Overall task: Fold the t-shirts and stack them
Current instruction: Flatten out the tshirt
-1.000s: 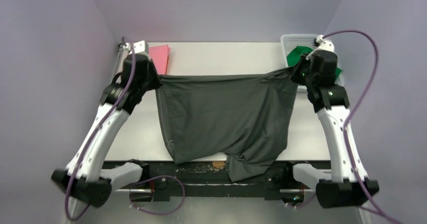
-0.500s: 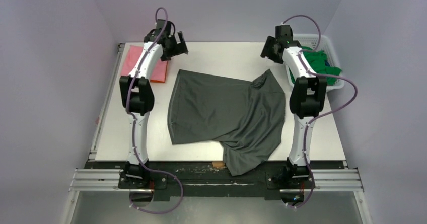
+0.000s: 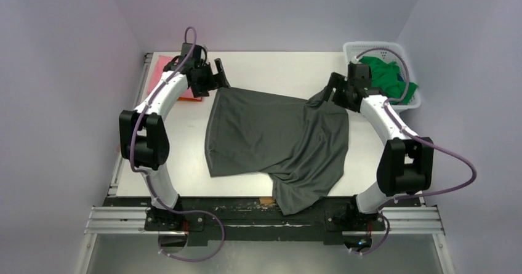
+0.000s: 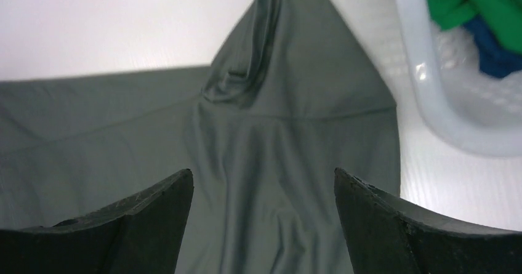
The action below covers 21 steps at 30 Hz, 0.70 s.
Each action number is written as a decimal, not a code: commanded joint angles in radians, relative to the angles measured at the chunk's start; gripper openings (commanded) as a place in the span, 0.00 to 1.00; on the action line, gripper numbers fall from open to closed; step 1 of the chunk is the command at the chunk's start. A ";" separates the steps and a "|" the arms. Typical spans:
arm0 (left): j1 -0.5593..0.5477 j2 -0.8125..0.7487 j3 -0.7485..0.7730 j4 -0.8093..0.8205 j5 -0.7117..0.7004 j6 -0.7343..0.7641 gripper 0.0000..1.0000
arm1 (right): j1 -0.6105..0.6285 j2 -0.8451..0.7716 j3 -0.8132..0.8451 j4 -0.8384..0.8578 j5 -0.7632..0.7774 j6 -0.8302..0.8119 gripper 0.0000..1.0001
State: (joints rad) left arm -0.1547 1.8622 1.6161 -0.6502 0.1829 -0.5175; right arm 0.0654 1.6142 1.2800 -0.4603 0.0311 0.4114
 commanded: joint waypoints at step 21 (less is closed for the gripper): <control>-0.088 0.255 -0.063 0.066 0.129 -0.090 0.96 | 0.047 0.273 -0.084 0.058 0.008 0.112 0.83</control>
State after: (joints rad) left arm -0.2665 2.0163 1.4406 -0.5674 0.3122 -0.5999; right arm 0.1143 1.7485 1.0725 -0.4084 -0.0158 0.5091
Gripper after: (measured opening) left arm 0.955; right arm 0.827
